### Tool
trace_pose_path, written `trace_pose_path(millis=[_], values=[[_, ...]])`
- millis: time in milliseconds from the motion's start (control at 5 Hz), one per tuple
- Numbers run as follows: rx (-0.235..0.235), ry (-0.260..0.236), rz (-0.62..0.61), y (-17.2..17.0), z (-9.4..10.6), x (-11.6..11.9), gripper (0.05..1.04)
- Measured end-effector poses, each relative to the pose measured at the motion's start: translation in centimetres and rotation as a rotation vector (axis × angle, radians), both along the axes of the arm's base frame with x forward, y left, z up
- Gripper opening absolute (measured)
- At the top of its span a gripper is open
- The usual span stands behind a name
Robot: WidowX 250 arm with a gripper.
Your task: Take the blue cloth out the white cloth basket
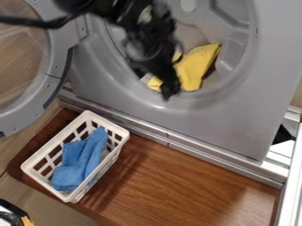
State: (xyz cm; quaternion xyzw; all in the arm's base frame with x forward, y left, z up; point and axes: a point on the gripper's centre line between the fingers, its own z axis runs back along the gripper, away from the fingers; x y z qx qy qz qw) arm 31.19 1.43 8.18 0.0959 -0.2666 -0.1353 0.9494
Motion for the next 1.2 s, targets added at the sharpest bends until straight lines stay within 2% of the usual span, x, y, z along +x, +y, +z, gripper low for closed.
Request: trace_pose_path(millis=[200, 400, 600, 1000, 1200], values=[[0.025, 0.018, 0.023, 1.7, -0.3, -2.2, 1.001], [0.044, 0.064, 0.065, 4.0, -1.5, -5.2, 1.001], [0.072, 0.136, 0.084, 5.4, -3.2, -7.2, 1.001], [0.057, 0.265, 0.178, 7.4, -7.0, -8.7, 1.001], [0.056, 0.349, 0.207, 8.0, -9.8, -9.2, 1.001]])
